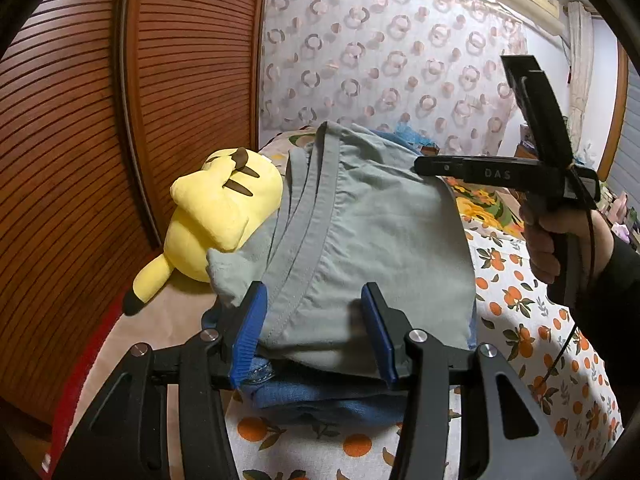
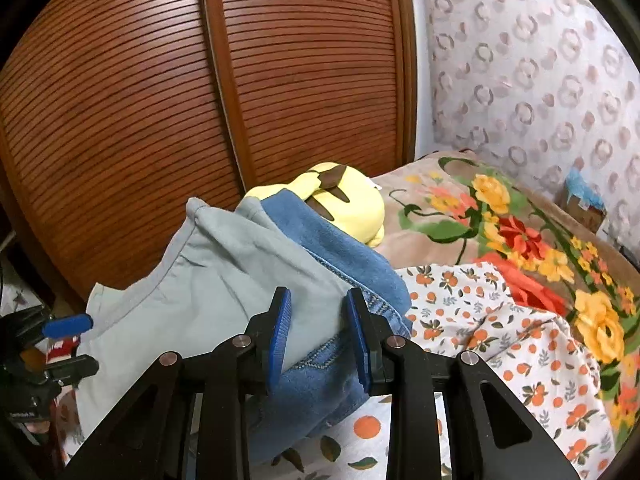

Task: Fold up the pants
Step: 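Open the left tool and set the sweatshirt on the jeans stack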

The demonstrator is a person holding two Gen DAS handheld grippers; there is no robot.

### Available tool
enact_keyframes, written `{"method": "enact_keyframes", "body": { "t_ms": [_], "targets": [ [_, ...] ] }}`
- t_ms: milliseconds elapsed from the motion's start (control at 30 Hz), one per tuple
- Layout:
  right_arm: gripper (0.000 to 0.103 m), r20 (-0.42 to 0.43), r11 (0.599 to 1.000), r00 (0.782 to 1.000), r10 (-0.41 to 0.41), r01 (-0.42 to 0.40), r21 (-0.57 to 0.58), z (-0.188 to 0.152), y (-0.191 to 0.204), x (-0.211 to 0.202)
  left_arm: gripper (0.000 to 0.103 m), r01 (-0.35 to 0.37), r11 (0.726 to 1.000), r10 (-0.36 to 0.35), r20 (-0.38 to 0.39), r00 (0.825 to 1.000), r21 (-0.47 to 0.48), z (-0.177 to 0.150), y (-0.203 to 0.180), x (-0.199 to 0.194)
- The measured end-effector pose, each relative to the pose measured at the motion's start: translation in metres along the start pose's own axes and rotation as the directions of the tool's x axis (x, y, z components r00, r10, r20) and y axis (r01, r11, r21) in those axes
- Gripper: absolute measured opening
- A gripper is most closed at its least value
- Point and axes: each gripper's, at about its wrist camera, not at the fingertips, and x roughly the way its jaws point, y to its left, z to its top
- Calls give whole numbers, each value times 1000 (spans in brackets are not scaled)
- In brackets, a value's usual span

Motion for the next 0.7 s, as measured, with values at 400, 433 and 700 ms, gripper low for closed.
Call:
{"method": "enact_keyframes", "body": {
  "t_ms": [400, 433, 700],
  "targets": [
    [30, 67, 999, 997, -38, 36, 27, -37, 38, -65, 66, 20, 999, -21, 22, 1000, 45, -5, -6, -28],
    [30, 73, 999, 997, -38, 36, 29, -41, 42, -72, 68, 27, 998, -28, 26, 999, 50, -5, -8, -31],
    [30, 109, 997, 993, -56, 50, 50, -74, 64, -118, 82, 71, 990, -75, 28, 997, 118, -12, -27, -53]
  ]
}}
